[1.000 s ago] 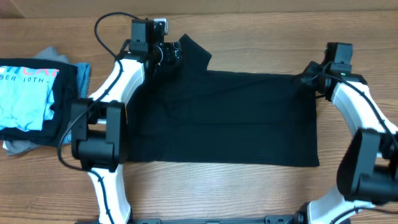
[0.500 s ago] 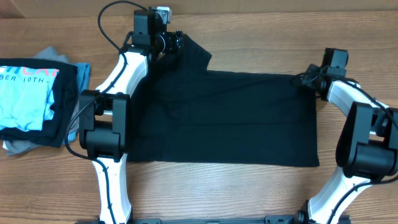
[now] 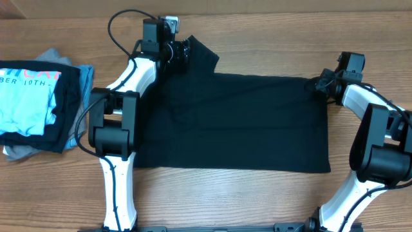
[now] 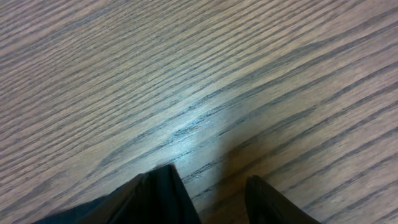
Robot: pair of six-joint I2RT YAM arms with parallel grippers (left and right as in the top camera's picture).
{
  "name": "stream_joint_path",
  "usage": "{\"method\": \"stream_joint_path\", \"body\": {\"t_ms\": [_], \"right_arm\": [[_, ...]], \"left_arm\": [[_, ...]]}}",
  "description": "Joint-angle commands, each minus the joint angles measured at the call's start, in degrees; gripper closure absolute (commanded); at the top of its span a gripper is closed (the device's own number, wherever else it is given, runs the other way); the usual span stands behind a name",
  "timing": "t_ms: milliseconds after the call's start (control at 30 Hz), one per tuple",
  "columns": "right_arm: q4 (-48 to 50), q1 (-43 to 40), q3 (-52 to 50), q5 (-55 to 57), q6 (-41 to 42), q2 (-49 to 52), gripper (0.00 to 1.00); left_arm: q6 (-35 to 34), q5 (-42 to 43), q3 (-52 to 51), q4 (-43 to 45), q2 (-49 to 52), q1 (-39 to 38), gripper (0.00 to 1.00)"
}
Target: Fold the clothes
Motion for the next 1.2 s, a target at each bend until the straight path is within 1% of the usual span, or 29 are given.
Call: {"method": "stream_joint_path", "body": {"t_ms": [0,167,233,267,367,467,500,767,833,900,933,1000,1033,1167], "right_arm": [[0.61,0.26,0.96,-0.57,-0.61,0.24,0.47],[0.61,0.26,0.96,-0.66,-0.59,0.24,0.48],[0.61,0.26,0.96,-1.36,-0.59,0.24,0.48],[0.61,0.26,0.96,-1.90,-0.57,0.24,0.48],[0.61,0.26,0.96,-2.47,-0.57,0.24,0.48],[0.61,0.26,0.94,-2.51,-0.57,0.24,0.48],[0.61,0.26,0.96,-2.51,-0.57,0.24,0.48],[0.52,0.26,0.94,-2.49,-0.57,0.24,0.52],[0.72,0.26,0.94,-2.49,-0.59,0.24,0.52],[1.31,0.26,0.94,-2.49,-0.59,0.24,0.56],[1.86,0.26,0.94,-2.49,-0.61,0.24,0.57],[3.15,0.26,0.94,-2.49,-0.63,0.24,0.62],[3.72,0.26,0.94,-2.49,-0.63,0.24,0.62],[4.26,0.26,0.94,-2.49,-0.63,0.24,0.63]], "left_arm": [[1.53,-0.63,2.73,0.22,3.58,-1.16,0.17],[2.29,-1.40,3.15,-1.01,4.33,-1.20,0.18],[2.84,-3.30,3.15,-1.84,4.33,-1.29,0.19],[3.67,-5.57,3.15,-2.38,4.46,-1.49,0.20],[5.99,-7.85,3.15,-3.13,4.70,-1.75,0.21],[6.80,-8.59,3.15,-3.39,4.92,-2.01,0.28],[6.86,-8.61,3.15,-3.34,4.96,-2.01,0.29],[6.86,-8.59,3.15,-3.19,5.05,-2.01,0.52],[6.84,-8.61,3.15,-3.06,5.05,-2.01,0.59],[6.84,-8.61,3.19,-2.99,5.05,-2.01,0.65],[6.84,-8.63,3.28,-2.99,5.05,-2.01,0.69],[6.82,-8.63,3.48,-2.99,5.03,-1.95,0.81],[6.78,-8.61,3.61,-2.97,5.03,-1.88,0.84],[6.19,-8.55,4.02,-2.99,5.03,-1.84,0.85]]}}
